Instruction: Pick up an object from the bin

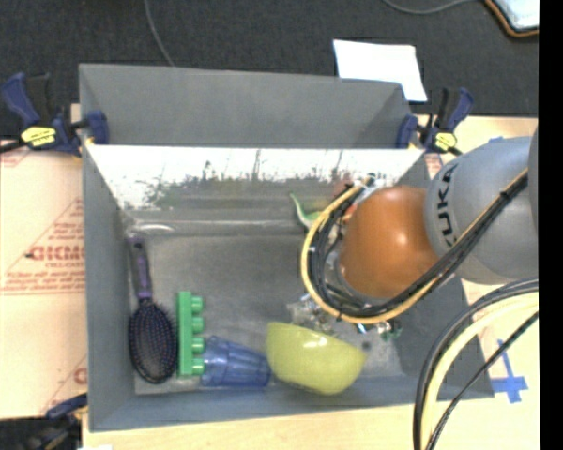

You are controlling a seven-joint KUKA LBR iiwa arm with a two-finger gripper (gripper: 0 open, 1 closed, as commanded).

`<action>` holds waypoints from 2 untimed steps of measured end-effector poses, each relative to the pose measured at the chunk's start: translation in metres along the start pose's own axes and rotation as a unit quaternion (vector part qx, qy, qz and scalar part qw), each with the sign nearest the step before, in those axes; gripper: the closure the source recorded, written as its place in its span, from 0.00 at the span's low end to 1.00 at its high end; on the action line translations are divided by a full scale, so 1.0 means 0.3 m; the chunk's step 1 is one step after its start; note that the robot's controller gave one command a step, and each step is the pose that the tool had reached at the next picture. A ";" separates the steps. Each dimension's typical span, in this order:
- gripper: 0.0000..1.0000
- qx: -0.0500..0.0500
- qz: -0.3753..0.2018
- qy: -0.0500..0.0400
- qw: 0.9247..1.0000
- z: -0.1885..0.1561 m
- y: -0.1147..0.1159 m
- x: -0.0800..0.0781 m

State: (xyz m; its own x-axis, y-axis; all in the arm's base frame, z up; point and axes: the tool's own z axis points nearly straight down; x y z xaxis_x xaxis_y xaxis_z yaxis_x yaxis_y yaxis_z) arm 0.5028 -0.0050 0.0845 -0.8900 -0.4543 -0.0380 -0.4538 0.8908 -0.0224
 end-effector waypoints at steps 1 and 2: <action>1.00 0.002 -0.013 -0.003 1.000 0.019 0.067 0.014; 1.00 0.004 -0.034 -0.006 0.999 0.043 -0.015 0.041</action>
Offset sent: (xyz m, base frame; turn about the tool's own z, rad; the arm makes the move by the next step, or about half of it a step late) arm -0.0102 -0.0088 -0.0145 -0.0710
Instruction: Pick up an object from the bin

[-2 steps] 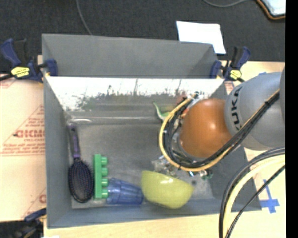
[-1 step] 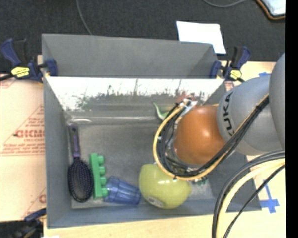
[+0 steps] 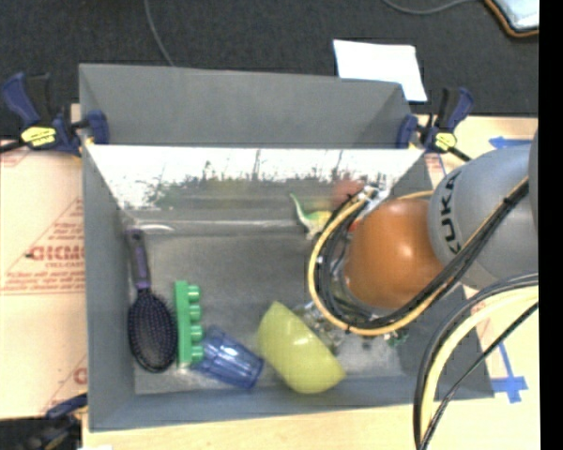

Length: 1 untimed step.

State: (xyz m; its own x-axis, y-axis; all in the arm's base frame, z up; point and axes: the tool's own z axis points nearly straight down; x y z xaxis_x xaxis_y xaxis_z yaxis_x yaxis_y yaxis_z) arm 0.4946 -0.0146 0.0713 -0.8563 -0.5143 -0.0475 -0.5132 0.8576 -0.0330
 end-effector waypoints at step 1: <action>1.00 0.000 -0.001 0.000 1.000 0.000 0.000 0.000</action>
Offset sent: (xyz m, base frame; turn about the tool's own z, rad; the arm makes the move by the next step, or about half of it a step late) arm 0.0018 0.0184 -0.0013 0.0368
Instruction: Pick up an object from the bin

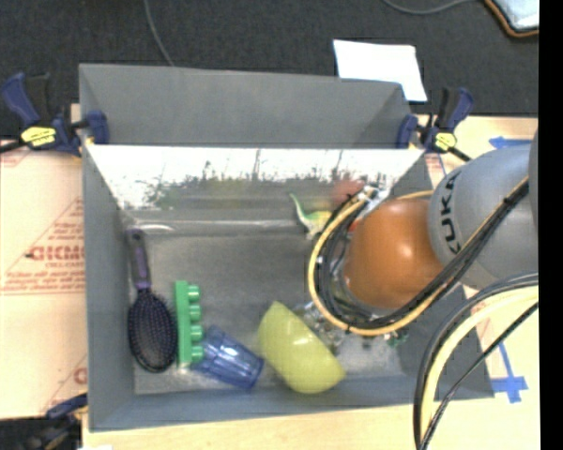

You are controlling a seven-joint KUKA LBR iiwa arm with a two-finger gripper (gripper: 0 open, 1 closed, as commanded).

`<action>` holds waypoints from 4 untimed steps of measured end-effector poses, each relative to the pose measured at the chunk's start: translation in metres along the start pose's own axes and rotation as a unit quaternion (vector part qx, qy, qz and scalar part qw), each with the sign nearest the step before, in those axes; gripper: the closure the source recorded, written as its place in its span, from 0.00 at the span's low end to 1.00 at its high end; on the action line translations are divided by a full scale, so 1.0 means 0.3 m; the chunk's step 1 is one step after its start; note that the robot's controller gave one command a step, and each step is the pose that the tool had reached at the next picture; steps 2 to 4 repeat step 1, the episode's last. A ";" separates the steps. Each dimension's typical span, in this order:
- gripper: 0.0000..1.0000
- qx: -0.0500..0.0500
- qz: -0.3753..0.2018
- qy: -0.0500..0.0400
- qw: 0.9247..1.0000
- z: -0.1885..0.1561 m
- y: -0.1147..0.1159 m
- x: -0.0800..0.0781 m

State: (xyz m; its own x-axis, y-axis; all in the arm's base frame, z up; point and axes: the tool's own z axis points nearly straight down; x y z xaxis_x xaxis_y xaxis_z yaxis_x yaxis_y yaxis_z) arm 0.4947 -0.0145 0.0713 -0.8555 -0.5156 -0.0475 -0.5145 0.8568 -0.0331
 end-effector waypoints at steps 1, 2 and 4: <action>1.00 0.001 0.015 -0.002 1.000 0.000 0.031 -0.029; 1.00 0.001 0.015 -0.002 1.000 0.000 0.031 -0.029; 1.00 0.001 0.015 -0.002 1.000 0.000 0.031 -0.029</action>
Offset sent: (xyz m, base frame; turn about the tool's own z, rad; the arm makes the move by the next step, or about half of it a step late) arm -0.0010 0.0278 -0.0013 0.0285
